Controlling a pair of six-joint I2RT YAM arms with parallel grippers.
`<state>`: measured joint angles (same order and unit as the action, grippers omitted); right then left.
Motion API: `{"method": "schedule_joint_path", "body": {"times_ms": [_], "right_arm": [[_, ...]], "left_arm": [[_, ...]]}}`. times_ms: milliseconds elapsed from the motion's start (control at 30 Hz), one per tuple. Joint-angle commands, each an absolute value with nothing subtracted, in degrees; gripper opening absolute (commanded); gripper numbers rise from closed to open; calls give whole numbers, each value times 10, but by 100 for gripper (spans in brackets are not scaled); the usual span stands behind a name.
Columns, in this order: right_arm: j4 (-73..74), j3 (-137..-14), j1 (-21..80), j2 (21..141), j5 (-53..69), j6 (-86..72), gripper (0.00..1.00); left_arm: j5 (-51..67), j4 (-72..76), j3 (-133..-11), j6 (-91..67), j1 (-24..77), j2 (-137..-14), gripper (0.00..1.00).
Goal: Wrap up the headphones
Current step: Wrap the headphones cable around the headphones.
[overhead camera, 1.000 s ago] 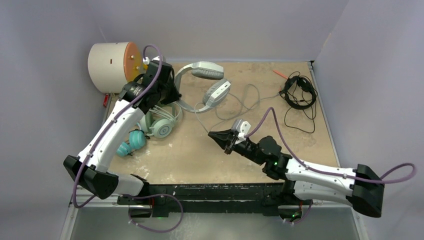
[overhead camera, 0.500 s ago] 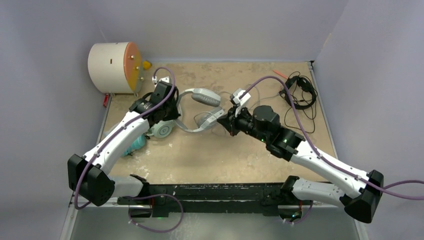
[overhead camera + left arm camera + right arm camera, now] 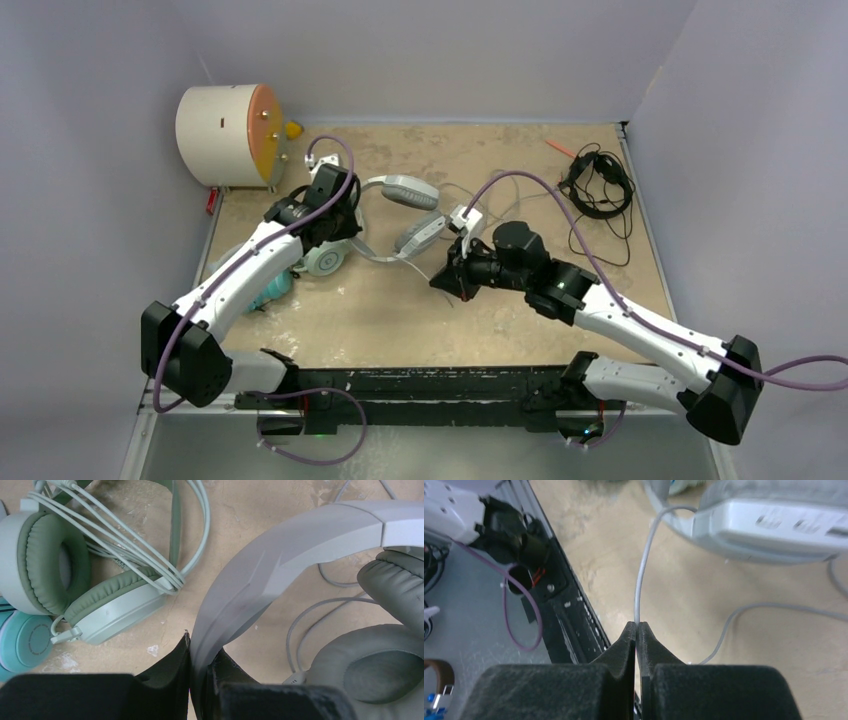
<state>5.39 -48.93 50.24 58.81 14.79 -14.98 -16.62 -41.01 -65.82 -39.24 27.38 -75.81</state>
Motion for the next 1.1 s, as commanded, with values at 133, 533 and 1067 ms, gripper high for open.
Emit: {"method": "schedule_joint_path", "body": {"times_ms": [133,533,1067], "right_arm": [[-49,-420,503,650,230,-173,5],[-202,-302,503,604,175,-88,76],[-471,-236,610,667,91,96,94]], "left_arm": [[-98,-339,-678,-416,270,-726,0],[-50,-357,-696,-430,271,-691,0],[-26,-376,-733,-450,270,-690,0]]}}
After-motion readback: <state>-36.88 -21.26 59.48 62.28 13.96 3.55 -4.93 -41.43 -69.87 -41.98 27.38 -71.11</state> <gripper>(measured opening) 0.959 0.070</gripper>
